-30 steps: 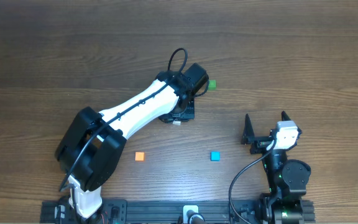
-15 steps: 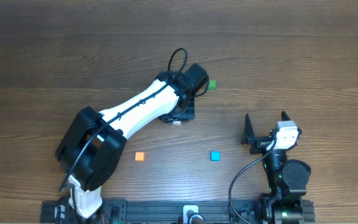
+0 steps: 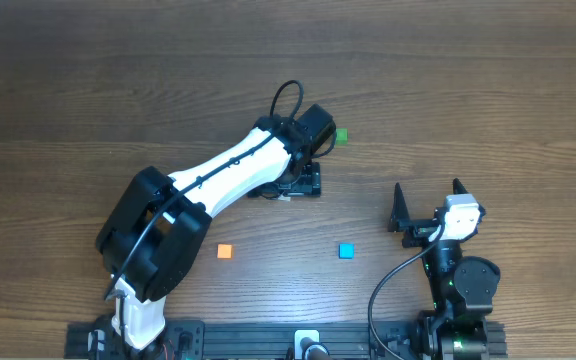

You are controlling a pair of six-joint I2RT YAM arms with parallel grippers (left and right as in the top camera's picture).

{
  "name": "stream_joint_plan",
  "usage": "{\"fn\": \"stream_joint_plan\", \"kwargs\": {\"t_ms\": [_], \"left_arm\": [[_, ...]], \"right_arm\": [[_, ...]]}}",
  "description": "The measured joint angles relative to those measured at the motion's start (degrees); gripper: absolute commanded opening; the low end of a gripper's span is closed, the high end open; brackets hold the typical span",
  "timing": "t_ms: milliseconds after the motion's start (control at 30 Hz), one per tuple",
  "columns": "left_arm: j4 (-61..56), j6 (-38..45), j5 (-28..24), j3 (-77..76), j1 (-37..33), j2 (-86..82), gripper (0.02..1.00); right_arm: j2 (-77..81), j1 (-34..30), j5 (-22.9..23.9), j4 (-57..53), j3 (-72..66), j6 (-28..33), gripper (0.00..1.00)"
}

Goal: Stack Cubes

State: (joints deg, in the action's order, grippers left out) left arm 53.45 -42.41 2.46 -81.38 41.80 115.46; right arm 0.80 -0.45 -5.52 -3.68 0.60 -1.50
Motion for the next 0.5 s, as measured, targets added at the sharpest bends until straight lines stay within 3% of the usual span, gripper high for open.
{"fn": "stream_joint_plan", "kwargs": {"t_ms": [267,500], "left_arm": [[-0.09,-0.11,0.00,0.72,0.00,-7.30,0.991],[10.34,-0.11,1.51,0.74,0.00,-26.64,0.996]], "right_arm": [[0.00,0.00,0.02,0.00,0.00,0.00,0.993],[0.00,0.00,0.02,0.00,0.00,0.02,0.993]]}}
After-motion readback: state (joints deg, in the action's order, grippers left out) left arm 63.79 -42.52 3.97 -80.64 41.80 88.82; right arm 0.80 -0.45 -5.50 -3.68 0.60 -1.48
